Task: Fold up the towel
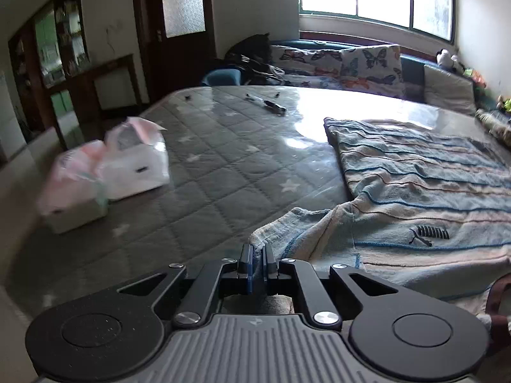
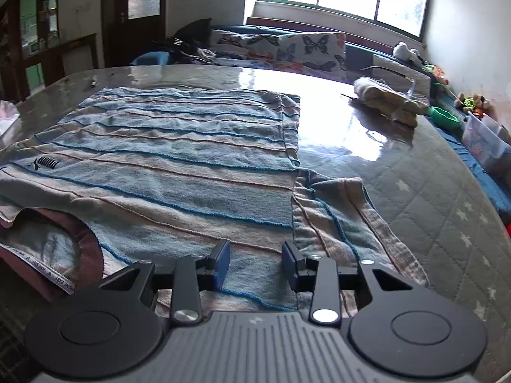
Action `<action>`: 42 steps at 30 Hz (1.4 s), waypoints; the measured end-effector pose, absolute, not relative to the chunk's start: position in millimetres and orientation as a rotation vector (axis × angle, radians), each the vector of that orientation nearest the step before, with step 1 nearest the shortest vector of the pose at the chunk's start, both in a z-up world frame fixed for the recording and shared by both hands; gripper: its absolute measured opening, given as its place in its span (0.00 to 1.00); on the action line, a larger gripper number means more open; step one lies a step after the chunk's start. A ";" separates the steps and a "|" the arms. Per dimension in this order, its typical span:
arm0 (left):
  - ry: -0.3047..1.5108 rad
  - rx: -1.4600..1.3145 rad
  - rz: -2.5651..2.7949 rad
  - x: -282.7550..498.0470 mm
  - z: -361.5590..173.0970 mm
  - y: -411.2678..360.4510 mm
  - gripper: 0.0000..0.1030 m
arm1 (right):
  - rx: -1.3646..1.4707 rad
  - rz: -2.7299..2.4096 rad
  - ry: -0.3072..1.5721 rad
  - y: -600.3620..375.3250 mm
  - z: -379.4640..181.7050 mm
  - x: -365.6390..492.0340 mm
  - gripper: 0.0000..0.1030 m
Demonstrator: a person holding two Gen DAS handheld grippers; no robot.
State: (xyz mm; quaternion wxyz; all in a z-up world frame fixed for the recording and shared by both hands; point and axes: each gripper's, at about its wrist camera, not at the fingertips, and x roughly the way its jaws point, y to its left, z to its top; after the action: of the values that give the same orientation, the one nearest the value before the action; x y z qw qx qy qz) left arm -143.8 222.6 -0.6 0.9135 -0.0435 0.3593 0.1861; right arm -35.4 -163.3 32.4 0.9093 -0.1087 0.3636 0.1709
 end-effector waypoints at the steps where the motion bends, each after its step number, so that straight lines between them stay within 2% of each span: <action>1: 0.755 -0.088 0.370 -146.1 0.5 222.6 0.10 | -0.227 0.358 0.749 -162.4 32.6 -36.3 0.35; 3: 0.762 -0.094 0.356 -146.5 5.3 227.6 0.14 | -0.230 0.361 0.747 -161.6 33.7 -36.1 0.37; 5: 0.737 -0.098 0.385 -143.5 13.9 235.4 0.24 | -0.229 0.362 0.749 -162.2 33.9 -34.6 0.37; 6: 0.722 -0.108 0.400 -140.5 18.5 240.3 0.26 | -0.228 0.362 0.749 -162.7 34.1 -34.3 0.37; 10: 0.698 -0.115 0.403 -117.5 23.3 253.7 0.26 | -0.225 0.361 0.749 -163.0 33.0 -34.0 0.37; 19: 0.795 -0.075 0.265 -73.0 -11.1 231.9 0.26 | -0.220 0.358 0.750 -162.5 32.0 -30.9 0.38; 22: 0.791 -0.057 0.246 -72.3 -16.4 226.0 0.21 | -0.224 0.359 0.751 -161.9 31.8 -29.4 0.38; 23: 0.783 -0.048 0.239 -72.3 -17.1 224.3 0.09 | -0.226 0.359 0.751 -161.9 32.1 -28.9 0.38; 26: 0.760 -0.005 0.270 -71.3 -19.0 219.2 0.04 | -0.229 0.359 0.749 -161.3 32.6 -26.1 0.38; 38: 0.761 0.098 0.392 -79.9 -22.2 217.2 0.04 | -0.222 0.393 0.755 -161.9 30.9 -26.3 0.38; 42: 0.766 0.100 0.406 -73.8 -16.2 220.4 0.07 | -0.219 0.399 0.753 -164.1 30.6 -20.7 0.38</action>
State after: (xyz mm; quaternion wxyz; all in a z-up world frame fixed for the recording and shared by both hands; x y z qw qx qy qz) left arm -73.8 220.4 -16.2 0.9063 0.0483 0.3709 0.1968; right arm -20.7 -164.1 30.6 0.9048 -0.1059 0.3645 0.1931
